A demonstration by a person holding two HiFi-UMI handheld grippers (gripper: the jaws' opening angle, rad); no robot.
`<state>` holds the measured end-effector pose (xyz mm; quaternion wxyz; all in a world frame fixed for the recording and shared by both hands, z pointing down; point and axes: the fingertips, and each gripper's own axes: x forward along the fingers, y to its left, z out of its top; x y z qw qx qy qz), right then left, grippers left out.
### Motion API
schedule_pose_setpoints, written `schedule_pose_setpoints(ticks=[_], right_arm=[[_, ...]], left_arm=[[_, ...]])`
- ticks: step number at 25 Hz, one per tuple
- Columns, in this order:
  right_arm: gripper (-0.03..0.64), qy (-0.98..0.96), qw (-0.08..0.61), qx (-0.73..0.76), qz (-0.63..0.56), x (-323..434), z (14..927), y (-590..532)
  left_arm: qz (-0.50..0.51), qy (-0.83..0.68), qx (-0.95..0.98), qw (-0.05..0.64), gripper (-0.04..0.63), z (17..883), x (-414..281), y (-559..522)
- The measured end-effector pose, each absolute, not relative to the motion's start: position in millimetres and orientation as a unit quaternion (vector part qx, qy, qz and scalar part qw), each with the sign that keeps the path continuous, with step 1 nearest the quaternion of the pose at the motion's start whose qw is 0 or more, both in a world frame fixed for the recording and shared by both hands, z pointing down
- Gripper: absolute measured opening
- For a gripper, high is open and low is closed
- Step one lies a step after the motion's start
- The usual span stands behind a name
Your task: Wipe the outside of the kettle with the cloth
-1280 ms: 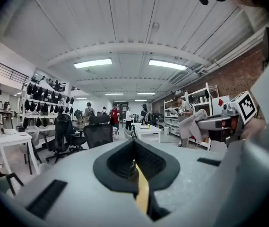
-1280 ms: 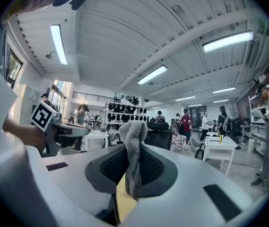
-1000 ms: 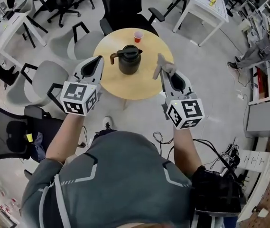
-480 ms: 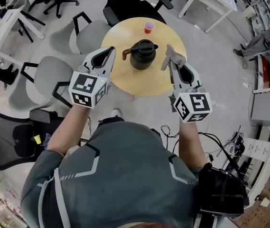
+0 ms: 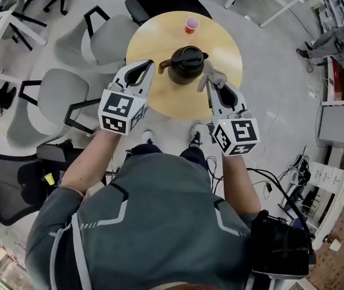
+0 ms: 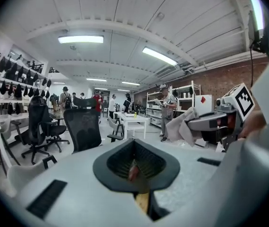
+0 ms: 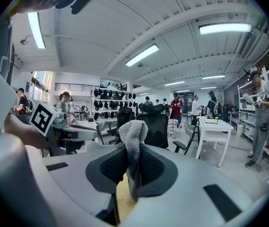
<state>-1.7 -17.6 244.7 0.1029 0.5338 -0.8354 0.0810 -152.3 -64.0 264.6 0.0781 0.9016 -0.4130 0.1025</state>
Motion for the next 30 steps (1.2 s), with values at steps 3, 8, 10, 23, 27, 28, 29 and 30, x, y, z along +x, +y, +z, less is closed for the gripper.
schedule_pose_setpoints(ticks=[3, 8, 10, 23, 27, 28, 29, 30], right_arm=[[0.057, -0.839, 0.107, 0.524, 0.1, -11, 268, -27], [0.057, -0.857, 0.126, 0.486, 0.119, -24, 302, -36], [0.058, -0.864, 0.131, 0.469, 0.131, -28, 318, -41], [0.057, -0.881, 0.168, 0.406, 0.178, -89, 413, -67], [0.057, -0.863, 0.164, 0.441, 0.186, -98, 432, -78], [0.057, -0.858, 0.162, 0.449, 0.189, -99, 437, -79], [0.057, -0.853, 0.161, 0.458, 0.191, -99, 440, -80], [0.057, -0.848, 0.159, 0.469, 0.19, -99, 443, -80]], left_arm=[[0.113, -0.419, 0.897, 0.087, 0.009, 284, -150, -70], [0.123, -0.44, 0.884, 0.103, 0.009, 308, -145, -71], [0.128, -0.447, 0.879, 0.103, 0.009, 317, -141, -73], [0.185, -0.483, 0.847, 0.121, 0.009, 382, -141, -91], [0.203, -0.484, 0.843, 0.116, 0.009, 396, -147, -96], [0.206, -0.483, 0.843, 0.115, 0.009, 398, -148, -97], [0.209, -0.48, 0.844, 0.113, 0.009, 400, -148, -97], [0.212, -0.477, 0.846, 0.113, 0.011, 402, -148, -97]])
